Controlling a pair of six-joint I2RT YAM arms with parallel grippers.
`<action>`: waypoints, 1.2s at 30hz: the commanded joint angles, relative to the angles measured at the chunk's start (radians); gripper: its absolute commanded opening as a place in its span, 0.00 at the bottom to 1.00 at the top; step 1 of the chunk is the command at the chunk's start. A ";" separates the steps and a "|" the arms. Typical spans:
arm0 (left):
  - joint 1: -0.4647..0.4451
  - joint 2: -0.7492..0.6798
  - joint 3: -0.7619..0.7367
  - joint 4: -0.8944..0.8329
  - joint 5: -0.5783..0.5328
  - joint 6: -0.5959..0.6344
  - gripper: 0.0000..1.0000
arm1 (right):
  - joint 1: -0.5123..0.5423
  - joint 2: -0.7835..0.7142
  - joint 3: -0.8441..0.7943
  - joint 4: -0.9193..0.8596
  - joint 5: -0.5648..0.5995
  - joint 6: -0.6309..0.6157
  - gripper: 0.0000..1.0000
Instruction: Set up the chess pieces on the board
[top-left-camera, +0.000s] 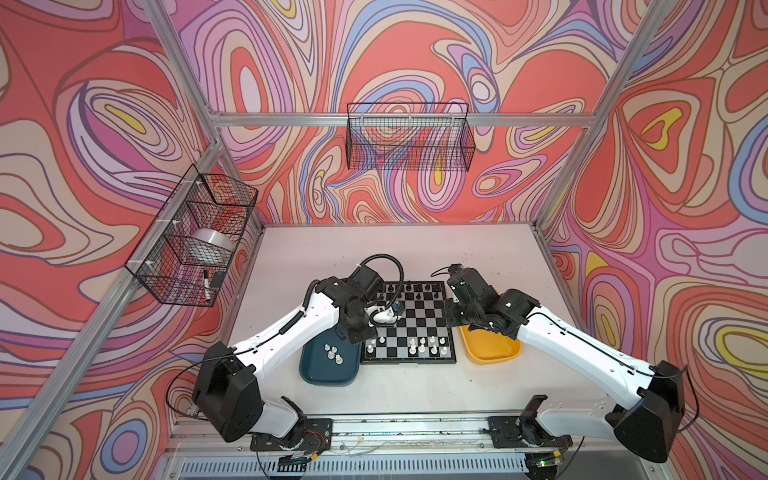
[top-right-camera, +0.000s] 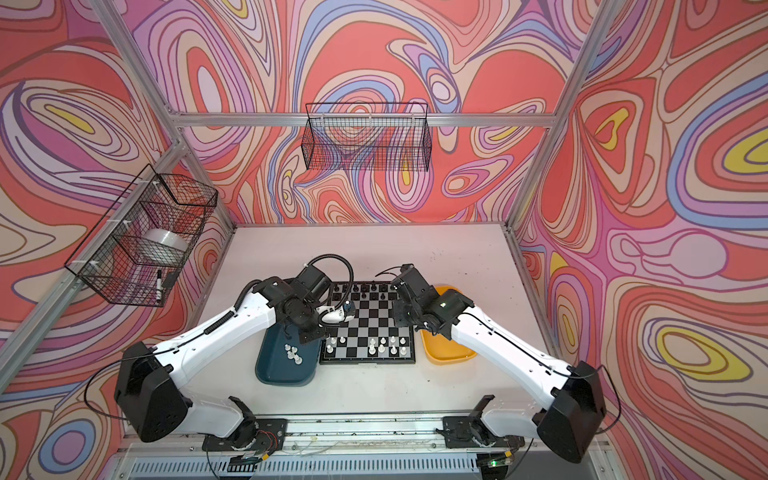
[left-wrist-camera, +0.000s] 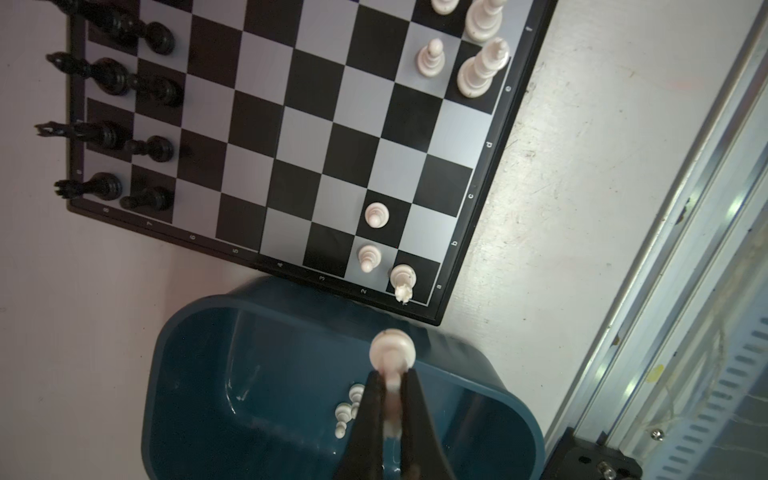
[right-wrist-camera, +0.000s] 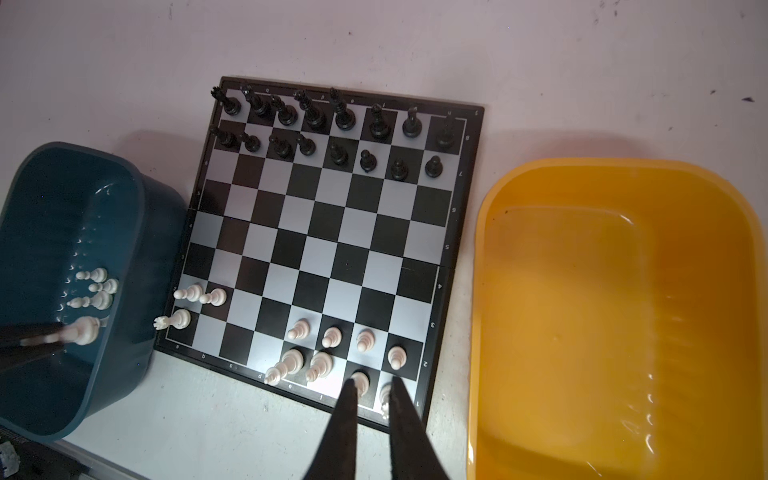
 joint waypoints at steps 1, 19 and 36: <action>-0.041 0.028 0.010 -0.028 -0.004 -0.015 0.00 | 0.007 -0.040 0.001 -0.061 0.066 0.005 0.15; -0.117 0.140 -0.076 0.127 -0.020 -0.006 0.00 | 0.007 -0.149 -0.002 -0.155 0.128 0.059 0.15; -0.116 0.217 -0.099 0.183 -0.043 0.020 0.00 | 0.007 -0.149 -0.023 -0.144 0.119 0.067 0.15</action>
